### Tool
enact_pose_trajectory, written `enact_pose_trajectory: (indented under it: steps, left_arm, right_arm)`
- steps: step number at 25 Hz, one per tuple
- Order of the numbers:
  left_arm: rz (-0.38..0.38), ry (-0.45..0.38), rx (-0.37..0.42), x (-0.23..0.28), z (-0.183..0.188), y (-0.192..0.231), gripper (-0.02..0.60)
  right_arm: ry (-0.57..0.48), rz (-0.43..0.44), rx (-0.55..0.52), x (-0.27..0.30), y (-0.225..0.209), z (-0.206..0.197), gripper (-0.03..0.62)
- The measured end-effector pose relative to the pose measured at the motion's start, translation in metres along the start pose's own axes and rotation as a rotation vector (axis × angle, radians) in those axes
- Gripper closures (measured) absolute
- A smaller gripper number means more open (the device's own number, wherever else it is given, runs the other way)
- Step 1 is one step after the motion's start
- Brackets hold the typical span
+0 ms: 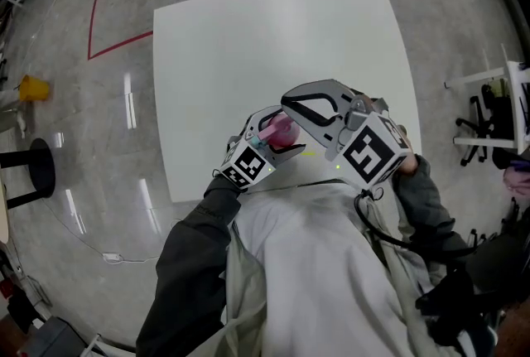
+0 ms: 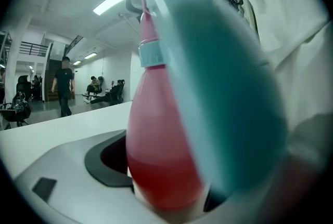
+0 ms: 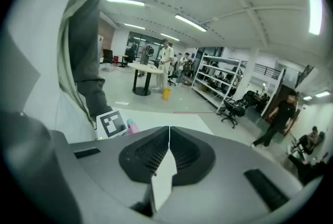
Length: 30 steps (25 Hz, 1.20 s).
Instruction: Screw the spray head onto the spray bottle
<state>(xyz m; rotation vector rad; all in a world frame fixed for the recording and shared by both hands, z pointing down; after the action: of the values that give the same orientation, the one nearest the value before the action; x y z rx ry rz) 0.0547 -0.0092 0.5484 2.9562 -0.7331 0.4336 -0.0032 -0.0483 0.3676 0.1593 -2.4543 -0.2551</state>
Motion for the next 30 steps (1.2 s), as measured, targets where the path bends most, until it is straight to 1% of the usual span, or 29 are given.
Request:
enact_pose_trajectory:
  steps: [3,4,5,6,7,10,11,12,13,15,17,19,22,23,24,25,26,27,28,29,30]
  left_arm:
    - [-0.002,0.001,-0.006,0.0,-0.001,-0.001,0.158]
    - [-0.006,-0.002,-0.005,0.0,0.0,-0.001,0.158]
    - [-0.011,-0.006,-0.002,0.0,0.0,-0.002,0.158]
    - [-0.018,-0.009,0.002,0.0,0.001,-0.002,0.158]
    - [-0.027,-0.008,0.008,-0.001,0.0,-0.002,0.158]
    - [-0.057,0.01,0.037,-0.002,-0.001,-0.007,0.158]
    - [-0.061,0.012,0.04,-0.001,0.0,-0.008,0.158]
    - [-0.059,0.01,0.037,0.0,0.001,-0.009,0.158]
    - [-0.055,0.004,0.029,0.001,0.002,-0.01,0.158]
    - [-0.044,-0.003,0.016,0.001,0.003,-0.008,0.158]
    - [-0.041,-0.004,0.011,0.0,0.002,-0.005,0.158]
    - [-0.043,-0.001,0.003,0.0,0.0,-0.001,0.158]
    - [-0.039,-0.004,-0.021,-0.001,-0.002,0.006,0.158]
    - [-0.036,-0.005,-0.031,-0.002,-0.004,0.006,0.158]
    - [-0.034,-0.002,-0.038,-0.003,-0.006,0.005,0.158]
    - [-0.034,0.005,-0.041,-0.005,-0.008,0.004,0.158]
    - [-0.034,0.013,-0.04,-0.007,-0.01,0.001,0.158]
    - [-0.034,0.021,-0.038,-0.008,-0.011,-0.002,0.158]
    - [-0.035,0.03,-0.036,-0.009,-0.011,-0.005,0.158]
    - [-0.035,0.036,-0.034,-0.01,-0.011,-0.008,0.158]
    - [-0.034,0.04,-0.031,-0.01,-0.009,-0.011,0.158]
  right_arm:
    - [0.066,0.201,-0.017,0.008,0.021,-0.022,0.594]
    - [0.066,0.261,-0.008,0.006,0.03,-0.023,0.586]
    - [0.046,0.31,0.011,0.003,0.037,-0.022,0.518]
    - [0.025,0.346,0.026,0.001,0.042,-0.019,0.395]
    - [0.027,0.366,0.02,0.001,0.045,-0.019,0.361]
    - [0.143,0.388,-0.103,0.015,0.049,-0.034,0.362]
    - [0.166,0.397,-0.133,0.02,0.051,-0.038,0.369]
    - [0.17,0.4,-0.131,0.021,0.052,-0.04,0.444]
    - [0.162,0.392,-0.095,0.02,0.051,-0.041,0.492]
    - [0.139,0.342,0.006,0.015,0.049,-0.04,0.531]
    - [0.114,0.255,0.051,0.012,0.048,-0.041,0.539]
    - [0.089,0.135,0.043,0.012,0.049,-0.041,0.539]
    - [0.053,-0.081,-0.003,0.012,0.049,-0.036,0.537]
    - [0.012,-0.148,-0.023,0.01,0.051,-0.035,0.536]
    - [-0.044,-0.197,-0.025,0.007,0.053,-0.033,0.534]
    - [-0.102,-0.22,0.001,0.002,0.055,-0.032,0.534]
    - [-0.157,-0.224,0.054,-0.005,0.056,-0.032,0.534]
    - [-0.214,-0.225,0.135,-0.015,0.055,-0.034,0.519]
    - [-0.284,-0.241,0.241,-0.027,0.052,-0.038,0.517]
    - [-0.362,-0.274,0.356,-0.042,0.046,-0.043,0.517]
    - [-0.428,-0.313,0.441,-0.057,0.039,-0.05,0.517]
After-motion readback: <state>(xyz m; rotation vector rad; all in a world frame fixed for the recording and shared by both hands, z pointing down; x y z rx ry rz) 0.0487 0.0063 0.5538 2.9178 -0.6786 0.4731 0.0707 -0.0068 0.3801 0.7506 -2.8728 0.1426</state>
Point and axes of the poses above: the fingertips, and each gripper's own axes: x forward along the fingers, y to its left, z out of its top, the point moved 1 cm from there along -x, backward along the fingers, and after that the axes turned 7 degrees about z, right-handed, at the moved point
